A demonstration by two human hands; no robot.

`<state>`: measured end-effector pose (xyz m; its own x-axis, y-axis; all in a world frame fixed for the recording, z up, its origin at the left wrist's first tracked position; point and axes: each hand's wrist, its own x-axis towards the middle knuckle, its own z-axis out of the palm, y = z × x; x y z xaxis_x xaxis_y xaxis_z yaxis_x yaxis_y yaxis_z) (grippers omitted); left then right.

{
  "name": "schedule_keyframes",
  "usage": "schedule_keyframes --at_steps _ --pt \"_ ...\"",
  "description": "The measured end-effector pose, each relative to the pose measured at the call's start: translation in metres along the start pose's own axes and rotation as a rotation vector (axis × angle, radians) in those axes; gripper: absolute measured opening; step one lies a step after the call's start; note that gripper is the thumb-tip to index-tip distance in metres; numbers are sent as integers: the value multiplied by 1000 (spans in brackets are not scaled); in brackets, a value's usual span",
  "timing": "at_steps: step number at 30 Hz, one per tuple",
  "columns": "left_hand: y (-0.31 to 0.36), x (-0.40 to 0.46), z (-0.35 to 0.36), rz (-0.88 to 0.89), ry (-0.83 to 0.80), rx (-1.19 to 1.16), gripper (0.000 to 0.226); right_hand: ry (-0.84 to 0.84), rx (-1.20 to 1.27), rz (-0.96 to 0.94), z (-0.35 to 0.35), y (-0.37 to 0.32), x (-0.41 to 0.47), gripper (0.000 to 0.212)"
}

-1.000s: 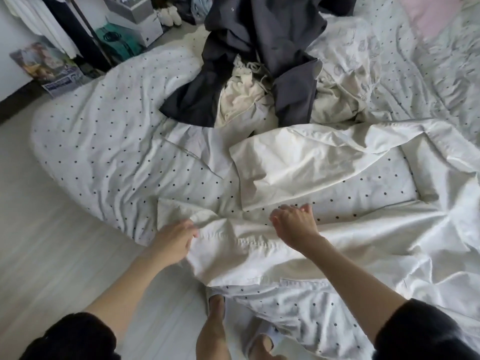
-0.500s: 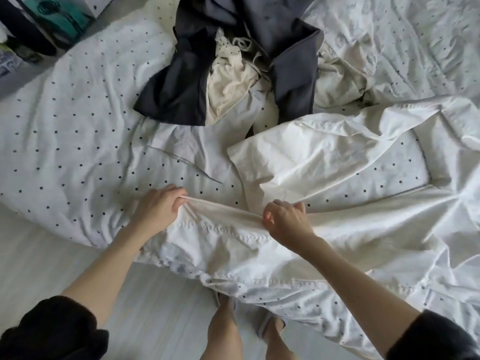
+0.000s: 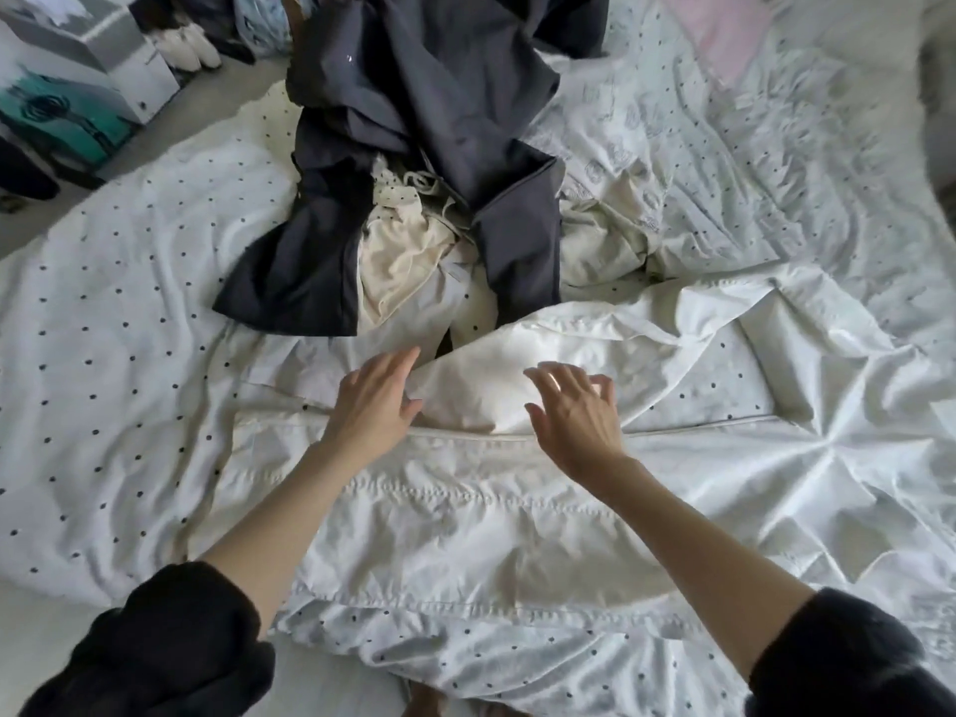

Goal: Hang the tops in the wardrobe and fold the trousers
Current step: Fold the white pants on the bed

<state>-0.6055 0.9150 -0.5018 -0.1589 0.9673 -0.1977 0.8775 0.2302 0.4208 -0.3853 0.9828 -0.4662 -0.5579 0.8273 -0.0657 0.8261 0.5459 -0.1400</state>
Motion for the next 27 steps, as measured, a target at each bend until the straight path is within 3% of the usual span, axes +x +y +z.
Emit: schedule_keyframes --at_steps 2,3,6,8,13,17,22,27 --pt "26 28 4 -4 -78 -59 73 117 -101 69 -11 25 20 55" --pt "31 32 4 -18 -117 -83 69 89 -139 88 -15 27 26 63" --pt "54 49 1 -18 -107 -43 17 -59 -216 90 -25 53 52 80" --pt "61 47 -12 13 -6 -21 5 -115 -280 81 -26 61 61 79" --pt "89 73 -90 49 383 35 21 65 -231 92 -52 73 92 38" --pt "114 109 -158 210 643 110 37 64 -180 116 -99 78 121 55" --pt "141 150 -218 365 782 223 42 350 -197 239 -141 83 152 50" --pt "122 170 -215 410 800 299 35 454 -199 312 -135 84 165 25"
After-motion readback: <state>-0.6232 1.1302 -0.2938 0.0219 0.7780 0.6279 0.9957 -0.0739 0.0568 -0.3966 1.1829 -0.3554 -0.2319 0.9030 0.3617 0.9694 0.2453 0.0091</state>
